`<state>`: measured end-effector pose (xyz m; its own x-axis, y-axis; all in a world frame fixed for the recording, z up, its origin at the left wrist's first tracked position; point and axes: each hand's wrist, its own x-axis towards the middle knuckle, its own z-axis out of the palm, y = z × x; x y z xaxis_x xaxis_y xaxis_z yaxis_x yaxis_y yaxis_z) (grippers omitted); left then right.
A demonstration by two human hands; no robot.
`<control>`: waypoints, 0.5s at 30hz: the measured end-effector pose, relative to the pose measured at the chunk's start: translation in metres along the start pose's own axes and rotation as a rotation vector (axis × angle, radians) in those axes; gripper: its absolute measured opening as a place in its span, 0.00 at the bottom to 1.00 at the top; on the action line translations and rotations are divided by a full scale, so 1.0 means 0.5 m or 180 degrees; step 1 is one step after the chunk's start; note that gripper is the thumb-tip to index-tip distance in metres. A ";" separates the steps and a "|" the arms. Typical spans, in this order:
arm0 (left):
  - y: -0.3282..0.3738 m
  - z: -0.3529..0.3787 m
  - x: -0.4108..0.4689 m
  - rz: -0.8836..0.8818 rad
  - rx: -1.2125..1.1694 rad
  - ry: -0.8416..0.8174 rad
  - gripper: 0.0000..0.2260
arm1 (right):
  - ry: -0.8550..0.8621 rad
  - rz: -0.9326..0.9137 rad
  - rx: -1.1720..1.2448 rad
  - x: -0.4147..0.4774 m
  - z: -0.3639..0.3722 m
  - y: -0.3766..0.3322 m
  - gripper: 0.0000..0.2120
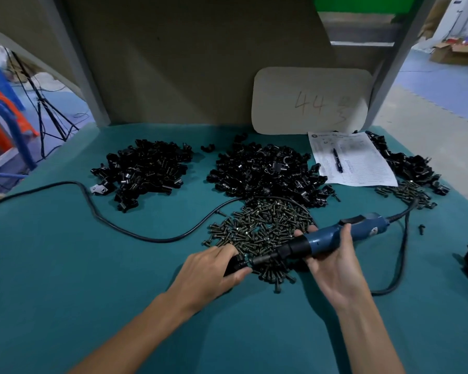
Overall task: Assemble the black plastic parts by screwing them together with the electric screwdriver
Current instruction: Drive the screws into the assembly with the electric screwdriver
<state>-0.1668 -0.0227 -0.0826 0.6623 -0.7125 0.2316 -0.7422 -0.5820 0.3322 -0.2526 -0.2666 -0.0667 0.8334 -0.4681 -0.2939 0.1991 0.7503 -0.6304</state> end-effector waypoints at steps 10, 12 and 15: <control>-0.005 0.006 -0.002 0.0058 0.0026 -0.0017 0.20 | -0.0070 0.0078 0.0079 0.002 -0.004 0.008 0.28; -0.006 0.007 -0.002 0.0074 0.0047 -0.0041 0.22 | -0.0097 0.0053 0.0014 0.004 -0.006 0.009 0.28; -0.009 0.009 -0.003 0.0055 0.0045 -0.0108 0.22 | -0.0177 -0.0009 0.0035 0.010 -0.012 0.011 0.31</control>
<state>-0.1650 -0.0208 -0.0886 0.6458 -0.7352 0.2060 -0.7550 -0.5748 0.3155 -0.2507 -0.2675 -0.0760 0.8602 -0.4437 -0.2515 0.2069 0.7542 -0.6232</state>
